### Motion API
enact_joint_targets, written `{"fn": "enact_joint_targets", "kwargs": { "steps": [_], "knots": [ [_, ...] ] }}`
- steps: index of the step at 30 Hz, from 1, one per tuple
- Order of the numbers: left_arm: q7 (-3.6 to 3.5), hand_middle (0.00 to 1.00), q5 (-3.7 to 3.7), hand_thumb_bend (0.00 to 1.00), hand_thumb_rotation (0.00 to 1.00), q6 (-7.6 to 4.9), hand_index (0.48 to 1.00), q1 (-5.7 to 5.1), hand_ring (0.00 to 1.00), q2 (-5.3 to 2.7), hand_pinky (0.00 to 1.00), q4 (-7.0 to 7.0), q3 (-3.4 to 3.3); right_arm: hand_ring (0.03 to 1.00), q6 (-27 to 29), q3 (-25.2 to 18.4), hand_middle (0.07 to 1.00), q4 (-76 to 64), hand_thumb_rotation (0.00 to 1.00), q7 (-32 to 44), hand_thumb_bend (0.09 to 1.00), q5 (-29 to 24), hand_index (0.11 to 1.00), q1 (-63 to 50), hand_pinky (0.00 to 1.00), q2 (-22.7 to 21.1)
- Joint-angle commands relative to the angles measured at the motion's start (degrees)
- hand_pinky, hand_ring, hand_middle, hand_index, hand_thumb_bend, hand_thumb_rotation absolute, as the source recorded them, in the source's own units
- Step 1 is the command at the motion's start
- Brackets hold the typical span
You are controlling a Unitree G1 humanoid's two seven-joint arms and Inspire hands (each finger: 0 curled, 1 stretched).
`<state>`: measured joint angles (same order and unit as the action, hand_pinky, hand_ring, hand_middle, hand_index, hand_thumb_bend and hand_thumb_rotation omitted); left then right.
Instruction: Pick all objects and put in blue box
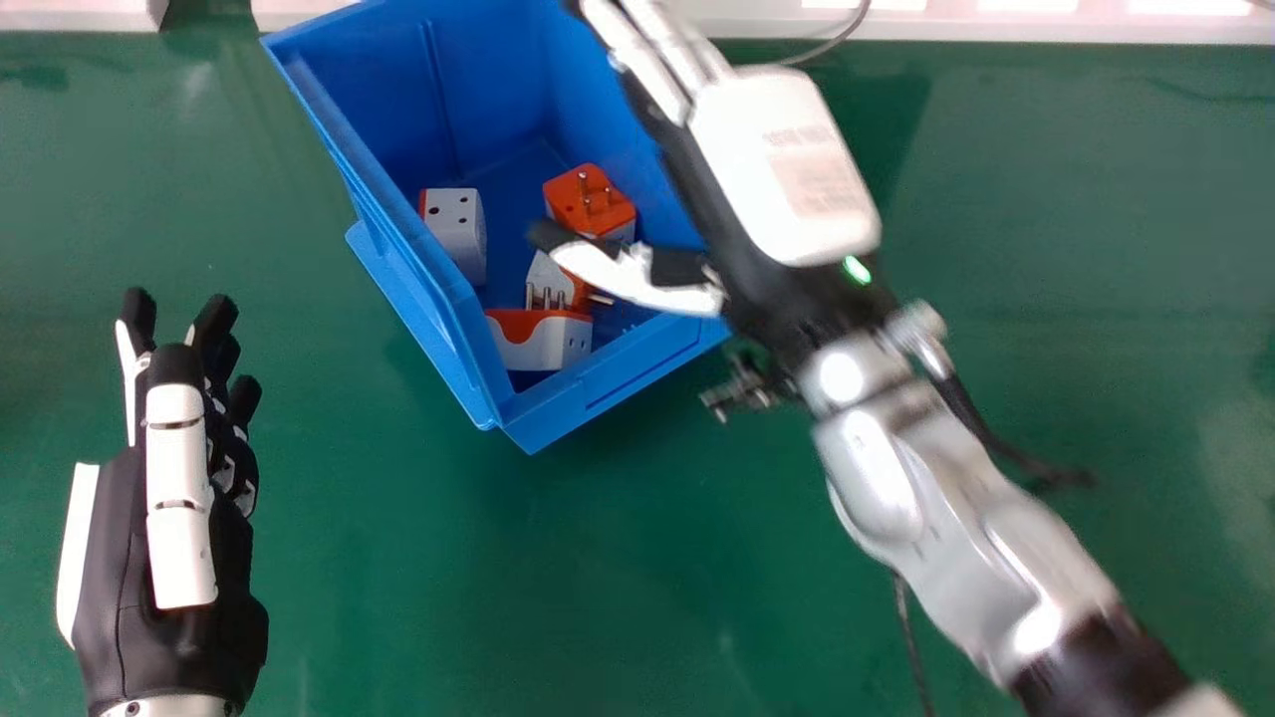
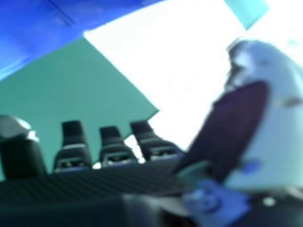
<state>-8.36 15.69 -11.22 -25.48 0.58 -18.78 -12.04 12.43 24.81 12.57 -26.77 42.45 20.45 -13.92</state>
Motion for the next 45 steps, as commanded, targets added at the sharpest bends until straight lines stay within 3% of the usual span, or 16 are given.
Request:
{"fn": "enact_joint_targets", "kwargs": {
  "steps": [1, 2, 8, 12, 18, 23, 26, 30, 32, 34, 39, 42, 45],
  "knots": [
    [-0.07, 0.98, 0.28, 0.43, 0.96, -0.43, 1.000, -0.02, 1.00, 0.41, 1.00, -1.08, -0.34, 0.921, 2.17, -2.21, 0.954, -8.70, 0.71, 0.16, 0.245, -1.96, 0.952, -6.01, 0.79, -0.98],
    [0.21, 0.99, -0.31, 0.43, 0.96, -0.46, 1.000, -0.07, 1.00, 0.48, 1.00, -1.22, -0.45, 0.925, 3.03, -3.06, 0.956, -12.05, 0.73, 0.14, 0.242, -2.85, 0.956, -10.23, 0.80, -1.48],
    [0.18, 0.99, -0.29, 0.42, 0.97, -0.41, 1.000, 0.12, 1.00, 0.88, 1.00, -1.44, -1.16, 0.967, 8.70, -7.29, 0.986, -18.96, 0.84, -0.80, 0.239, -8.05, 0.980, -25.61, 0.82, -1.19],
    [-0.02, 1.00, -0.03, 0.43, 0.96, -0.06, 1.000, 0.71, 1.00, 1.40, 1.00, -1.25, -1.40, 0.975, 11.47, -9.35, 0.988, -16.62, 0.98, -1.70, 0.264, -10.64, 0.981, -30.66, 0.88, 0.88],
    [0.04, 1.00, -0.45, 0.41, 0.97, -0.27, 1.000, 1.91, 1.00, 1.36, 1.00, -0.37, -1.18, 0.990, 14.51, -11.07, 0.993, -12.32, 1.00, -0.19, 0.313, -15.72, 0.994, -33.42, 0.94, 3.83],
    [-0.86, 1.00, -0.21, 0.40, 0.94, -1.94, 1.000, 2.81, 1.00, 1.15, 1.00, 1.35, -0.98, 1.000, 12.37, -12.45, 1.000, -12.88, 1.00, 7.38, 0.435, -25.18, 1.000, -35.07, 0.99, 5.65],
    [-1.28, 1.00, -0.09, 0.39, 0.94, -3.27, 1.000, 2.88, 1.00, 0.90, 1.00, 2.48, -0.88, 1.000, 8.34, -13.63, 1.000, -15.52, 1.00, 12.72, 0.589, -32.75, 1.000, -36.33, 1.00, 7.29],
    [-1.89, 1.00, 0.12, 0.38, 0.94, -4.74, 1.000, 2.21, 1.00, 0.67, 1.00, 2.86, -0.81, 1.000, 5.37, -15.71, 1.000, -18.86, 1.00, 22.51, 0.656, -46.50, 1.000, -36.75, 1.00, 8.00],
    [-2.30, 1.00, 0.49, 0.38, 0.94, -5.49, 1.000, 1.77, 1.00, 0.53, 1.00, 3.05, -0.81, 1.000, 5.30, -16.79, 1.000, -19.57, 1.00, 25.04, 0.635, -49.51, 1.000, -36.69, 1.00, 8.29],
    [-2.40, 1.00, 0.71, 0.38, 0.94, -5.70, 1.000, 1.30, 1.00, 0.37, 1.00, 3.01, -0.83, 1.000, 4.82, -17.71, 1.000, -20.46, 1.00, 26.39, 0.616, -50.51, 1.000, -36.76, 1.00, 8.62],
    [-2.38, 1.00, 0.35, 0.40, 0.95, -5.91, 1.000, -0.09, 1.00, 0.55, 1.00, 2.57, -0.84, 1.000, 3.95, -19.49, 1.000, -22.47, 1.00, 27.40, 0.588, -50.19, 1.000, -37.70, 1.00, 9.70],
    [-2.45, 1.00, -0.14, 0.39, 0.95, -6.06, 1.000, -0.51, 1.00, 0.78, 1.00, 2.36, -0.73, 1.000, 4.56, -20.59, 1.000, -22.71, 1.00, 28.00, 0.570, -50.04, 1.000, -38.43, 1.00, 9.94],
    [-2.98, 1.00, -0.84, 0.38, 0.97, -6.78, 1.000, -1.30, 1.00, 1.07, 1.00, 2.05, -0.36, 1.000, 5.32, -21.98, 1.000, -23.50, 1.00, 28.78, 0.567, -49.68, 1.000, -40.13, 1.00, 9.59]
  ]
}}
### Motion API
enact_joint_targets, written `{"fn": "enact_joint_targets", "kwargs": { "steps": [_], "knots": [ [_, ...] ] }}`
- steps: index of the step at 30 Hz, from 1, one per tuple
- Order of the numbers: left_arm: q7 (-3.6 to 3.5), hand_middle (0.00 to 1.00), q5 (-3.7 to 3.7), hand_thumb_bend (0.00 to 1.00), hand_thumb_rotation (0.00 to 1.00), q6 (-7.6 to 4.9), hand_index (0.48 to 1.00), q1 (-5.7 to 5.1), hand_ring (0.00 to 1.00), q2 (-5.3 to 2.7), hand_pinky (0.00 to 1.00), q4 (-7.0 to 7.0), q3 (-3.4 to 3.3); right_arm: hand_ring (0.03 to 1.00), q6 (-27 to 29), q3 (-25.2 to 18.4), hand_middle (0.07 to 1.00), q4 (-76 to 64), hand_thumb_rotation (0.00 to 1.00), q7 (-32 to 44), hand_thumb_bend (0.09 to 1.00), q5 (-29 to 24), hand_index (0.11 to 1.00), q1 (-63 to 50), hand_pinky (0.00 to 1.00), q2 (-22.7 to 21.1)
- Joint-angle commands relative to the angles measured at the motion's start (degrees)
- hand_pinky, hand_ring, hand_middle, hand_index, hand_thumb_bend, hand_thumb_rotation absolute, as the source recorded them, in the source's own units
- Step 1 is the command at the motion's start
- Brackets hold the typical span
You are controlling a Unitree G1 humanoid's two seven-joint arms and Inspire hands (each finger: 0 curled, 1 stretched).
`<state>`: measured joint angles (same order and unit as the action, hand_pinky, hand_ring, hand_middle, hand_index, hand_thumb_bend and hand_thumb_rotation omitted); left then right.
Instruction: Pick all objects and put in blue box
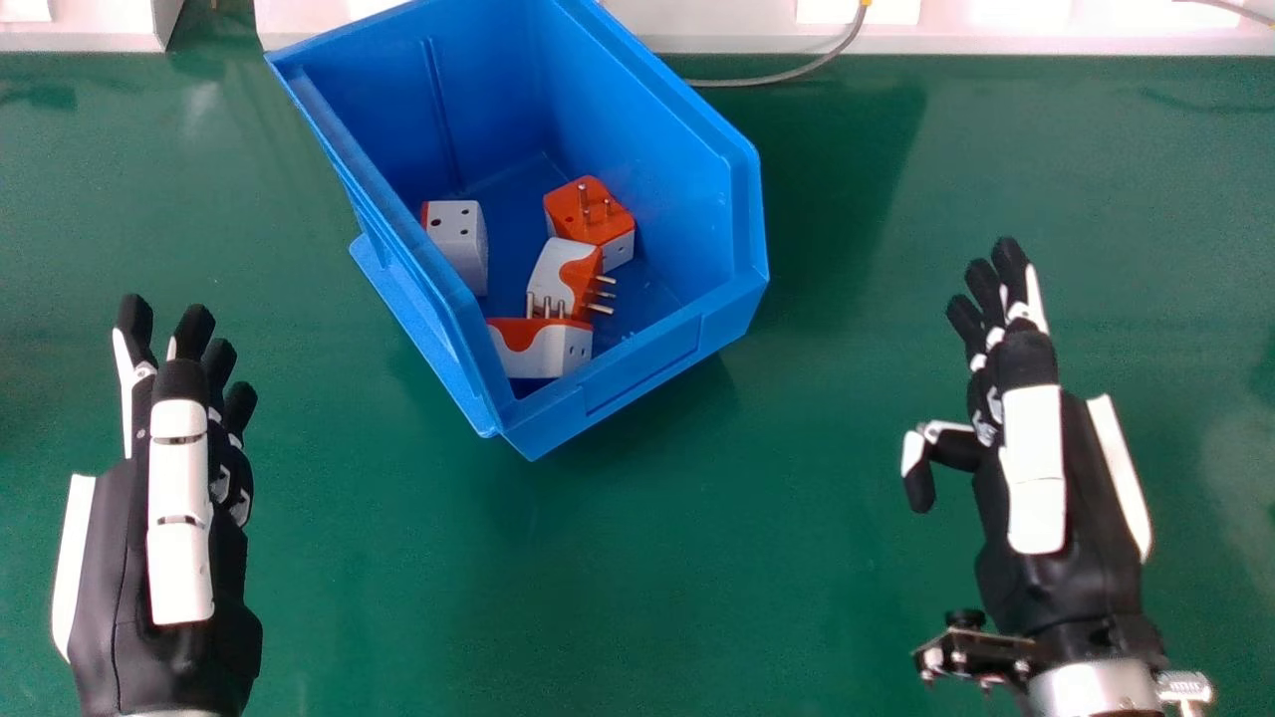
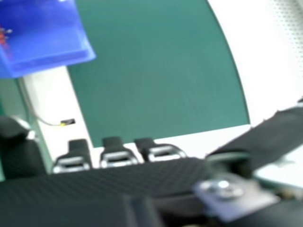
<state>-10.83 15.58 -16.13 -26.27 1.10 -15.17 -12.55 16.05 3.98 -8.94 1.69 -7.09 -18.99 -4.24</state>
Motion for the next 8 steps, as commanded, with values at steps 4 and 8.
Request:
{"fn": "enact_joint_targets", "kwargs": {
  "steps": [4, 8],
  "knots": [
    [-0.47, 1.00, -1.90, 0.39, 0.94, -2.36, 1.000, -2.67, 1.00, -0.09, 1.00, -2.32, 1.28, 1.000, 3.91, -3.06, 1.000, -2.42, 1.00, 0.40, 0.549, 1.51, 1.000, -3.45, 1.00, -0.31],
    [-0.89, 1.00, -2.26, 0.34, 0.92, -3.60, 1.000, -5.28, 1.00, -1.26, 1.00, -1.86, 3.22, 1.000, 6.58, -4.59, 1.000, -1.60, 1.00, 1.75, 0.534, 1.11, 1.000, -5.66, 1.00, -0.49]
  ]
}}
